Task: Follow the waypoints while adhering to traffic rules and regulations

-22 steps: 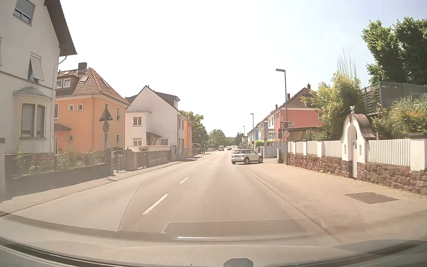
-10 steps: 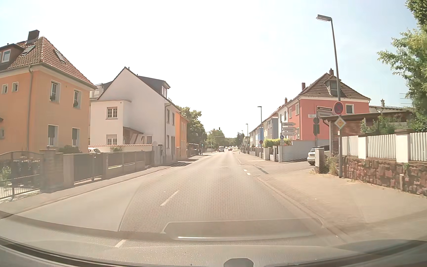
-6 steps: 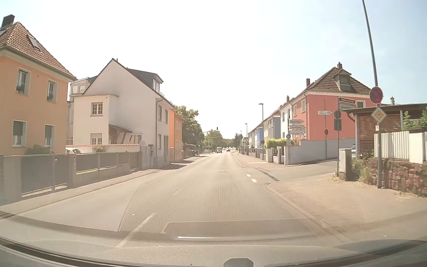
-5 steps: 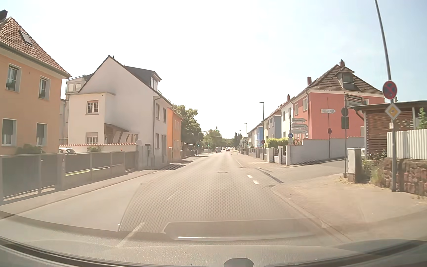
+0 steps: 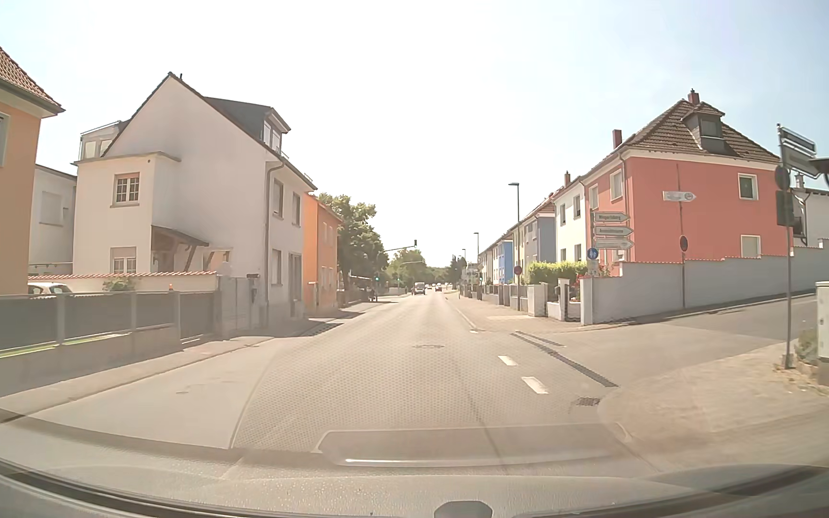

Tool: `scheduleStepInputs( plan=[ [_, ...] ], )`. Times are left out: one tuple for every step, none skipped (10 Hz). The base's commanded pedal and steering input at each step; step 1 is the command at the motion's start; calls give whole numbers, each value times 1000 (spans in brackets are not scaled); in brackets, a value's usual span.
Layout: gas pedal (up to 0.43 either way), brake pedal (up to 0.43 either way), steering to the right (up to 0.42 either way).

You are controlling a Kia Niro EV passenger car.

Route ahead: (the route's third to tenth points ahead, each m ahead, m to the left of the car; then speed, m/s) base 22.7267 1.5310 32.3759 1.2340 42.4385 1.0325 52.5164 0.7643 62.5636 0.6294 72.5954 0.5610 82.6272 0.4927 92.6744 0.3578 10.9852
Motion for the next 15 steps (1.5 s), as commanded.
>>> scheduleStepInputs(
  plan=[
    [339, 0, 5],
    [339, 0, 5],
    [331, 0, 5],
    [331, 0, 5],
    [319, 0, 5],
    [311, 0, 5],
    [280, 0, 5],
    [220, 0, 5],
    [118, 0, 2],
    [98, 0, 1],
    [98, 0, -1],
    [87, 0, -1],
    [79, 0, -2],
    [47, 0, -2],
    [39, 0, -2]
  ],
)
